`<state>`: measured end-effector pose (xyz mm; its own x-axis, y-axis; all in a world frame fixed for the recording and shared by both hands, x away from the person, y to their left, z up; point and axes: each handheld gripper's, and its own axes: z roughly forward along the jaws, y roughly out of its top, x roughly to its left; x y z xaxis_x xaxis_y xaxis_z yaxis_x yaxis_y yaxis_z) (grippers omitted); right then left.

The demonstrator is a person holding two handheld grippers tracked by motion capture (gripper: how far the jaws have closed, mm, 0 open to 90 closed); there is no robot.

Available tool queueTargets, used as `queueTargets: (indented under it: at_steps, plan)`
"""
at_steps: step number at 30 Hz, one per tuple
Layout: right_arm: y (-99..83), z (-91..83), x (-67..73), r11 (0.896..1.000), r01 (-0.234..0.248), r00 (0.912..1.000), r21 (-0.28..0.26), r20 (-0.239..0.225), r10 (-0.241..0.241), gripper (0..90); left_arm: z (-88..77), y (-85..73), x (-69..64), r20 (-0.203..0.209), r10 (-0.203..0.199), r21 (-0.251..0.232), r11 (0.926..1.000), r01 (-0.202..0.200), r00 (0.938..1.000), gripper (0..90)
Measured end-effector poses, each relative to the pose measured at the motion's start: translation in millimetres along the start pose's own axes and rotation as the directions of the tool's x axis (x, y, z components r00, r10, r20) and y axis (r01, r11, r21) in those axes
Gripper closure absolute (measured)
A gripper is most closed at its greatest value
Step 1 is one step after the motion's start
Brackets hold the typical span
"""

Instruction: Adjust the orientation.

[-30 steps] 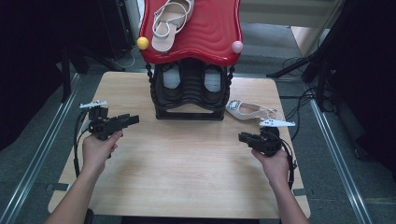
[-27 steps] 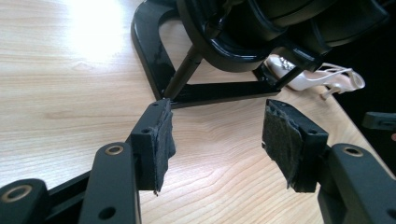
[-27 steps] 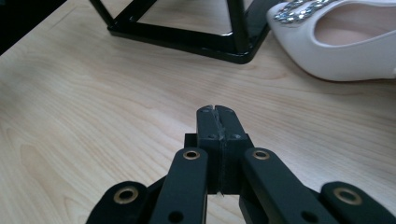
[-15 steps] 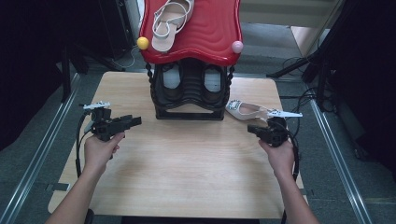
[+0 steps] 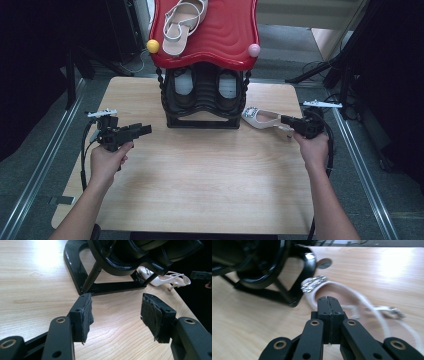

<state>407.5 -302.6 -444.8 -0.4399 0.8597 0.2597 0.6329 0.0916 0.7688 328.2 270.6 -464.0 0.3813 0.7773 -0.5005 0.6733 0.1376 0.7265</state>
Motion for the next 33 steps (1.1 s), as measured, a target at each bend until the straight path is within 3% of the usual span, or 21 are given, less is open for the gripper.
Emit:
queueTargets:
  at_steps: [8, 13, 18, 22, 33]
  plan:
    - [7.6, 11.6, -27.7, 0.999, -0.048, 0.9976, -0.008, 0.050, 0.049, 90.0, 0.2, -0.1, 1.7, -0.004, -0.001, -0.002, 1.0000, 0.001, 1.0000, 42.8]
    - [6.0, 26.4, -38.3, 0.997, -0.057, 0.9954, 0.046, 0.079, 0.053, 90.0, 3.3, -1.3, 3.0, -0.019, 0.013, 0.023, 0.9997, -0.012, 0.9997, 43.3]
    - [2.7, 35.0, -33.2, 0.997, -0.026, 0.9947, 0.071, 0.101, 0.019, 90.0, 5.0, -2.5, 3.5, -0.021, 0.010, 0.026, 0.9996, -0.010, 0.9997, 43.7]
    - [-0.3, 38.2, -30.6, 0.995, -0.013, 0.9958, 0.096, 0.091, 0.004, 90.0, 5.6, -2.6, 3.8, -0.020, 0.009, 0.026, 0.9996, -0.009, 0.9998, 43.7]
    - [-6.7, 35.4, -19.4, 0.994, -0.042, 0.9960, 0.099, 0.083, 0.034, 90.0, 7.0, -2.8, 4.8, -0.017, 0.015, 0.038, 0.9992, -0.014, 0.9997, 43.7]
